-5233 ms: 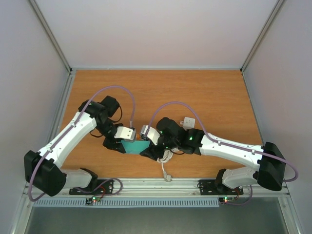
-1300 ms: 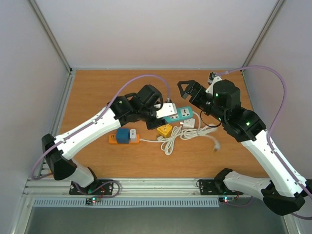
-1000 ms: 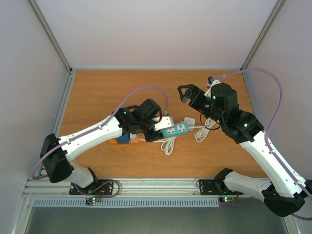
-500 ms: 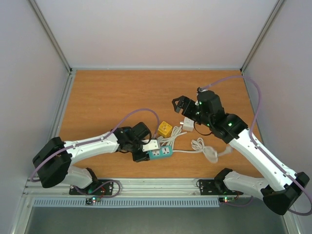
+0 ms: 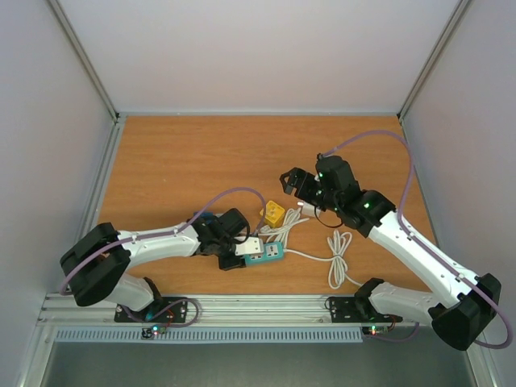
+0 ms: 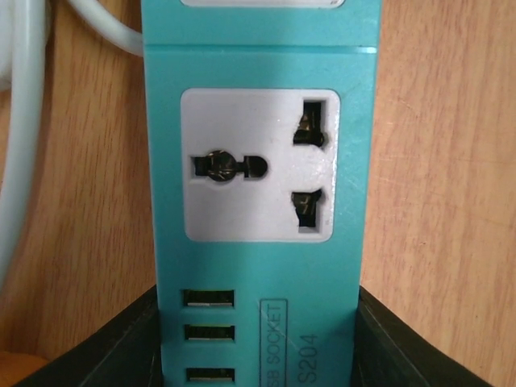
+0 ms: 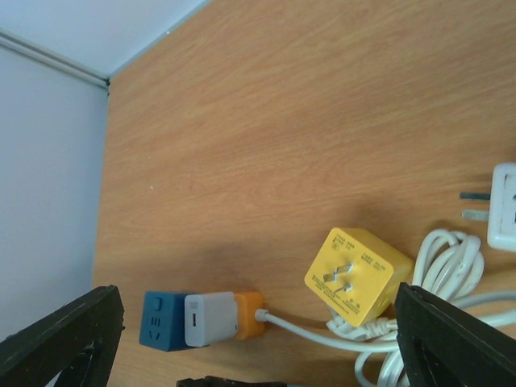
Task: Insert the plug
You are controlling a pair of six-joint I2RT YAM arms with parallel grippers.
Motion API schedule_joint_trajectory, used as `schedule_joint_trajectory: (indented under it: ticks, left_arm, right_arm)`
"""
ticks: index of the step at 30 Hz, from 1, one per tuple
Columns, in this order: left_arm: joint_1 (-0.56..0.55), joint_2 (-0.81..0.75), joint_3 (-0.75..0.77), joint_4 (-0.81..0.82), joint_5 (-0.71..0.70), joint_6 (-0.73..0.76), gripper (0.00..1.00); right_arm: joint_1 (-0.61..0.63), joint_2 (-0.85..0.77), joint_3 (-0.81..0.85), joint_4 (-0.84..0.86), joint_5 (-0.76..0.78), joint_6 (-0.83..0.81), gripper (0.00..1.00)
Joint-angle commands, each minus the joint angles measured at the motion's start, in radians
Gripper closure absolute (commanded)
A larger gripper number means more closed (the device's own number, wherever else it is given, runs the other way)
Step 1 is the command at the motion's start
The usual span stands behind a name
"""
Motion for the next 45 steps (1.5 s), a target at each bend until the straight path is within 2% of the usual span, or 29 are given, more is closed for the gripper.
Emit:
schedule_joint_trajectory:
  ticks: [1, 4, 7, 15, 21, 26, 28, 32, 35, 39, 45]
  left_arm:
    - [0.006, 0.058, -0.061, -0.097, -0.023, 0.06, 0.99]
    - [0.006, -0.011, -0.072, -0.172, 0.059, 0.126, 0.99]
    - [0.006, -0.088, -0.067, -0.192, 0.075, 0.152, 0.99]
    - [-0.001, -0.174, -0.026, -0.279, 0.162, 0.207, 0.99]
    - [-0.005, -0.023, -0.041, -0.228, 0.086, 0.16, 0.99]
    - [0.004, 0.014, -0.053, -0.131, -0.014, 0.095, 0.99]
    - [0.02, 0.019, -0.049, -0.107, -0.057, 0.072, 0.99]
    - [0.076, 0.038, -0.041, -0.095, -0.091, 0.078, 0.99]
    - [0.102, 0.043, -0.048, -0.085, -0.107, 0.095, 0.99]
    - [0.127, 0.039, -0.056, -0.074, -0.119, 0.105, 0.99]
    - [0.137, 0.025, -0.102, -0.064, -0.117, 0.151, 0.99]
  right_arm:
    - [-0.004, -0.033, -0.05, 0.007, -0.062, 0.005, 0.09]
    - [-0.004, -0.035, -0.062, -0.031, -0.081, 0.001, 0.13]
    - [-0.004, -0.051, -0.076, -0.05, -0.084, -0.008, 0.17]
    - [-0.005, -0.041, -0.092, -0.076, -0.123, -0.016, 0.19]
    - [-0.003, -0.009, -0.103, -0.069, -0.13, -0.025, 0.19]
    - [-0.004, -0.022, -0.13, -0.101, -0.095, -0.006, 0.22]
    - [-0.005, -0.032, -0.165, -0.12, -0.102, 0.014, 0.27]
    - [0.008, 0.003, -0.211, -0.191, -0.126, 0.066, 0.45]
    - [0.012, -0.007, -0.202, -0.257, -0.056, 0.147, 0.42]
    - [0.012, -0.025, -0.221, -0.317, -0.05, 0.235, 0.43]
    - [0.012, -0.011, -0.176, -0.502, 0.015, 0.284, 0.44]
